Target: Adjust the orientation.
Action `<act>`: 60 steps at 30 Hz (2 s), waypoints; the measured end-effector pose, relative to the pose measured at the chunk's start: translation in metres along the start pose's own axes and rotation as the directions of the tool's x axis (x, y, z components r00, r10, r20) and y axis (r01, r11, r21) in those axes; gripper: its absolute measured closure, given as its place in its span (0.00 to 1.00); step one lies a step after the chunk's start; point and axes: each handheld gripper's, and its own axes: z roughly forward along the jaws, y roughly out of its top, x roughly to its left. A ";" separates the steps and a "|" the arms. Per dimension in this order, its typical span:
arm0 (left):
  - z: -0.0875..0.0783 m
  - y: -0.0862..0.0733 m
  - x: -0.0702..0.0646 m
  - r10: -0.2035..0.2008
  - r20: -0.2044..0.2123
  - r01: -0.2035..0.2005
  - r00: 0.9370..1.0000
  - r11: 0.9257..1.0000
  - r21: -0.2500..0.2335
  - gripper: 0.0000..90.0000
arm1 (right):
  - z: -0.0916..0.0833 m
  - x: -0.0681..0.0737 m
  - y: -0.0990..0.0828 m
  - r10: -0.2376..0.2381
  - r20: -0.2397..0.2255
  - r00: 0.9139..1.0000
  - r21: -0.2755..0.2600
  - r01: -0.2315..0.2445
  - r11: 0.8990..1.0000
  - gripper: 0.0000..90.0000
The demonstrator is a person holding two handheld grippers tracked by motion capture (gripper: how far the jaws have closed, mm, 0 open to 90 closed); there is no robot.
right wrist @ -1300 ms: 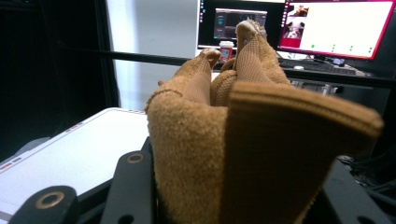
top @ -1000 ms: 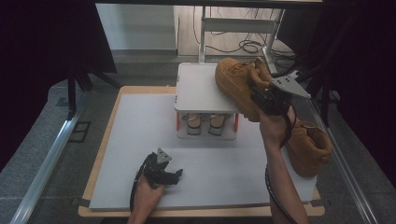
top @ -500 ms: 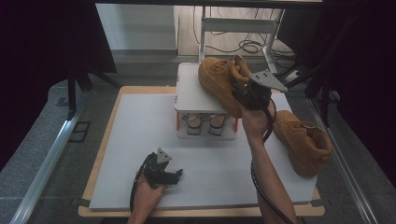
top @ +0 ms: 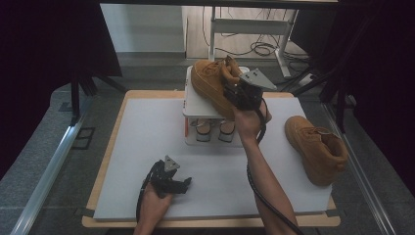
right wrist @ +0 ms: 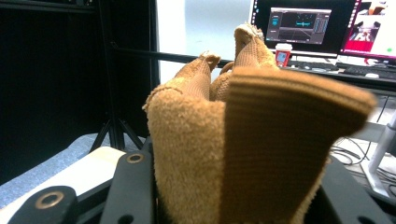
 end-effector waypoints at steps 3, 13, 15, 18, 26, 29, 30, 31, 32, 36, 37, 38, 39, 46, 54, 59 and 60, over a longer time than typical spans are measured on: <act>0.000 0.000 0.000 0.000 0.000 0.000 1.000 1.000 0.000 0.13 | 0.006 0.002 -0.002 0.009 0.001 1.000 -0.005 -0.008 1.000 0.62; 0.000 0.000 0.000 0.001 0.000 -0.001 1.000 1.000 0.000 0.13 | 0.028 0.008 -0.001 0.023 -0.005 1.000 -0.006 -0.023 1.000 0.62; 0.000 0.000 0.000 0.001 -0.001 -0.001 1.000 1.000 0.000 0.13 | 0.030 0.007 -0.001 0.032 -0.011 0.999 -0.002 -0.032 0.999 0.59; 0.000 0.000 0.000 0.002 -0.001 -0.002 1.000 1.000 0.000 0.13 | 0.030 0.001 -0.002 0.057 -0.022 0.998 0.016 -0.056 0.998 0.51; 0.000 0.000 0.000 0.001 0.000 -0.001 1.000 1.000 -0.001 0.13 | 0.029 -0.008 -0.009 0.064 -0.075 0.995 0.050 -0.060 0.997 0.30; 0.000 0.000 0.000 0.001 -0.001 -0.001 1.000 1.000 -0.001 0.13 | 0.030 -0.009 -0.008 0.040 -0.082 0.996 0.070 -0.035 0.997 0.22; 0.000 0.000 0.000 0.001 -0.001 -0.001 1.000 1.000 -0.002 0.13 | 0.030 -0.009 -0.008 0.029 -0.084 0.996 0.073 -0.023 0.997 0.20; 0.000 0.000 0.000 0.000 -0.001 0.000 1.000 1.000 -0.002 0.13 | 0.030 -0.009 -0.008 0.020 -0.087 0.996 0.077 -0.013 0.997 0.18; 0.000 0.000 0.000 0.000 -0.001 0.000 1.000 1.000 -0.002 0.13 | 0.031 -0.009 -0.008 0.010 -0.089 0.996 0.078 -0.003 0.997 0.16; 0.000 0.000 0.000 0.001 -0.001 -0.001 1.000 1.000 -0.002 0.13 | 0.031 -0.010 -0.011 -0.018 -0.101 0.995 0.086 0.027 0.996 0.12; 0.000 0.000 0.000 0.001 -0.001 -0.001 1.000 1.000 -0.002 0.13 | 0.031 -0.011 -0.010 -0.019 -0.106 0.994 0.093 0.029 0.995 0.11; 0.000 0.000 0.000 0.001 -0.001 -0.001 1.000 1.000 -0.002 0.13 | 0.031 -0.011 -0.010 -0.020 -0.111 0.994 0.097 0.031 0.995 0.11; 0.000 0.000 0.000 0.001 -0.001 -0.001 1.000 1.000 -0.002 0.13 | 0.030 -0.012 -0.011 -0.022 -0.115 0.993 0.101 0.034 0.994 0.11; 0.000 0.000 0.000 0.001 -0.001 -0.001 1.000 1.000 -0.002 0.13 | 0.026 -0.015 -0.015 -0.044 -0.154 0.987 0.130 0.065 0.989 0.04; 0.000 0.000 0.000 0.000 0.000 0.000 1.000 1.000 -0.002 0.13 | 0.017 -0.018 -0.022 -0.071 -0.195 0.978 0.136 0.098 0.986 0.00; 0.000 0.000 0.000 0.000 0.000 0.000 1.000 1.000 -0.001 0.13 | 0.010 -0.022 -0.024 -0.042 -0.234 0.971 0.157 0.081 0.984 0.00; 0.000 0.000 0.000 0.000 0.000 0.000 1.000 1.000 -0.001 0.13 | 0.009 -0.022 -0.025 -0.036 -0.235 0.971 0.162 0.076 0.984 0.00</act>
